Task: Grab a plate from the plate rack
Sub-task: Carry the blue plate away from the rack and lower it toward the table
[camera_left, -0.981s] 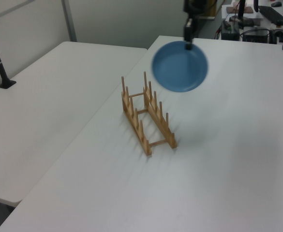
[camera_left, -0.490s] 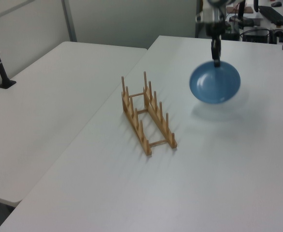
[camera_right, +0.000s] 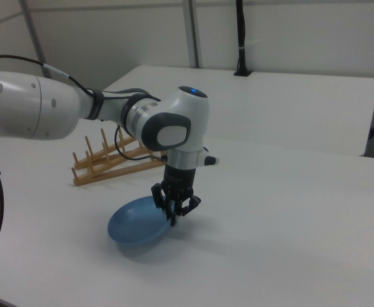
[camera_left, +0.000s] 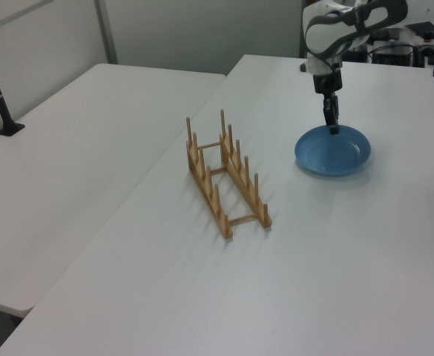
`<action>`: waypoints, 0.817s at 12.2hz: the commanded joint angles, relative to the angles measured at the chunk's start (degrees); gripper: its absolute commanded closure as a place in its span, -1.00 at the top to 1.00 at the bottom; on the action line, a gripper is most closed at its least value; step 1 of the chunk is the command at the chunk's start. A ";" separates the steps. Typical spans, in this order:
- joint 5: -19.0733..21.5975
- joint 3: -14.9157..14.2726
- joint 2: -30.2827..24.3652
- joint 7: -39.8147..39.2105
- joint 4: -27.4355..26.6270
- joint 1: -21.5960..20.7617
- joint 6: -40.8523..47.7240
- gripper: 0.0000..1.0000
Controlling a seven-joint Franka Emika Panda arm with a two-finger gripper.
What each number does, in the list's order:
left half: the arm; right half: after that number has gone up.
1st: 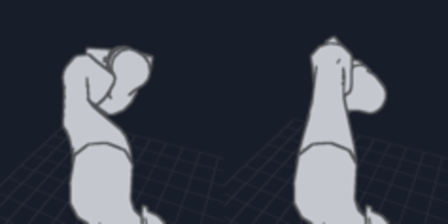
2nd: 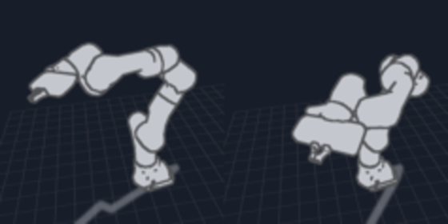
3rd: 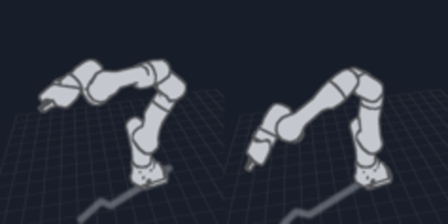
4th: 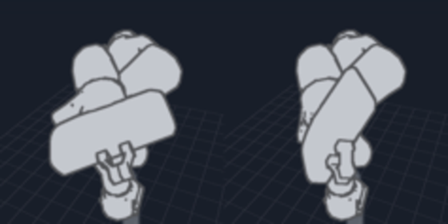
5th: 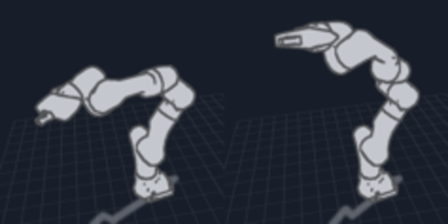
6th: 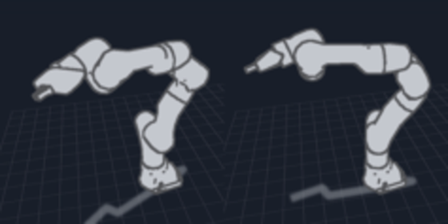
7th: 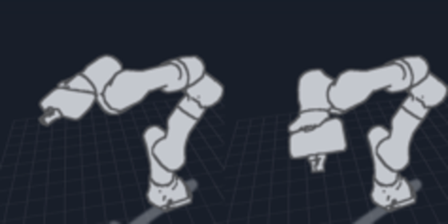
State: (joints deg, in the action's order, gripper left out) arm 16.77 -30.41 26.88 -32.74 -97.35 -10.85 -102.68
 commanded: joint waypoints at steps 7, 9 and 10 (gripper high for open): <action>-13.86 -0.09 -2.70 9.17 -2.23 -0.67 -2.35 1.00; -14.65 0.53 -5.41 14.85 -1.01 -3.02 -2.08 1.00; -17.27 1.14 -9.00 20.38 -1.00 -4.34 -1.04 1.00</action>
State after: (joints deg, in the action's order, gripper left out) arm 3.93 -30.17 25.19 -22.66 -97.63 -11.57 -104.56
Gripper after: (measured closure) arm 0.000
